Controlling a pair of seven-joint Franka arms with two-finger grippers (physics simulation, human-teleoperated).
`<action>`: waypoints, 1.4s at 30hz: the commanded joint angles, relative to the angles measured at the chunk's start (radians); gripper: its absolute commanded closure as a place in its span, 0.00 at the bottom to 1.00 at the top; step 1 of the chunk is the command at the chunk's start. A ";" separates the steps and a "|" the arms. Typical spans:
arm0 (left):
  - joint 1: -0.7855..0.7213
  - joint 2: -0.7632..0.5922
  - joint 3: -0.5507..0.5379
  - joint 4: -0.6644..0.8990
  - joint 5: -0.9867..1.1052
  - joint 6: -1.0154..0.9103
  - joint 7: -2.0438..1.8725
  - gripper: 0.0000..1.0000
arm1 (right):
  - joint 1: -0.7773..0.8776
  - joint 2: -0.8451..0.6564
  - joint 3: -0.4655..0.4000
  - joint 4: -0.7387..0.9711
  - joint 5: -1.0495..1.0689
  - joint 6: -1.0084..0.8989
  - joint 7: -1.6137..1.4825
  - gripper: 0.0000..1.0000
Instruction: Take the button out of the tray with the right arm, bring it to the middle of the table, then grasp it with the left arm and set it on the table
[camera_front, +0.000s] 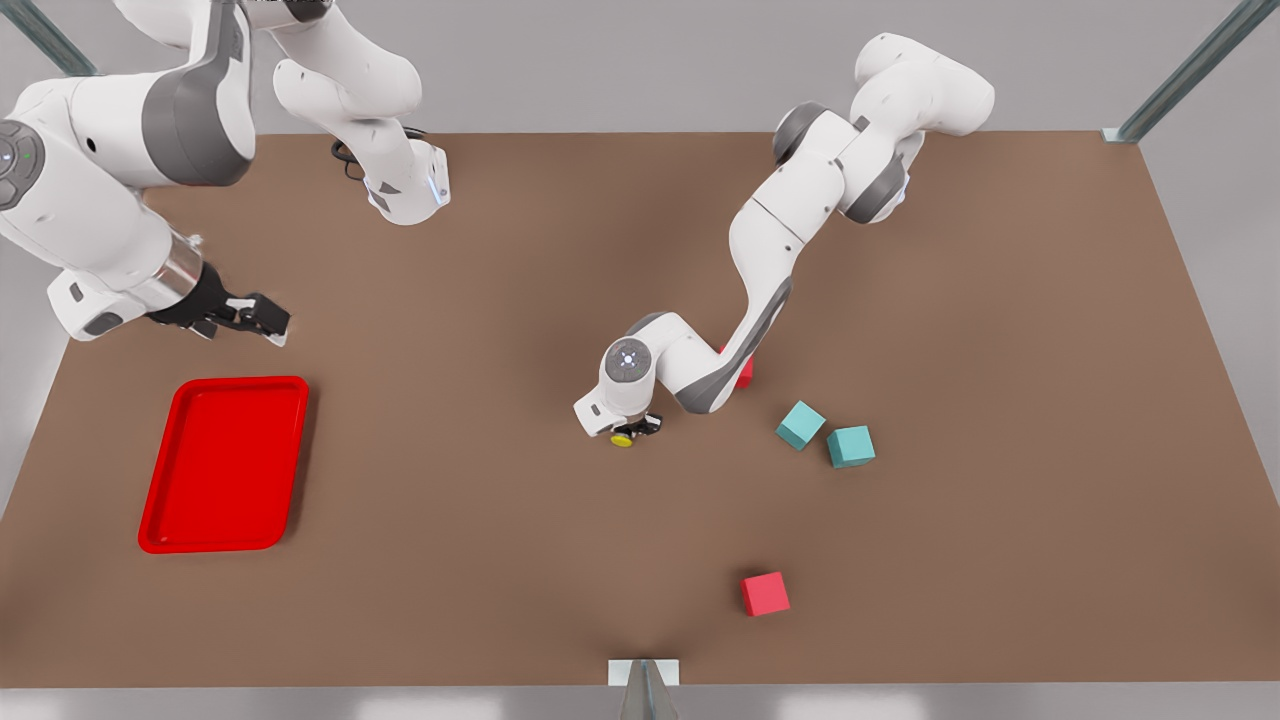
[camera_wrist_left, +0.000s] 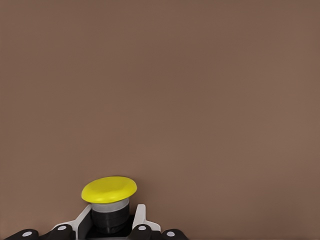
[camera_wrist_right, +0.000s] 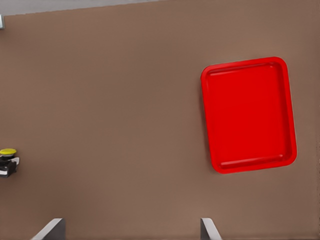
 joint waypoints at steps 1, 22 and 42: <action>0.000 -0.001 0.000 0.001 0.001 0.002 -0.014 0.48 | -0.037 0.009 -0.002 0.003 -0.001 0.002 -0.010 0.00; -0.115 -0.088 0.146 0.008 0.084 -0.271 -0.430 0.50 | 0.009 0.023 0.028 0.015 -0.013 -0.029 -0.005 0.00; -0.394 -0.006 0.455 -0.049 0.852 -0.307 -1.967 0.51 | 0.017 0.023 0.032 0.015 -0.005 -0.026 -0.008 0.00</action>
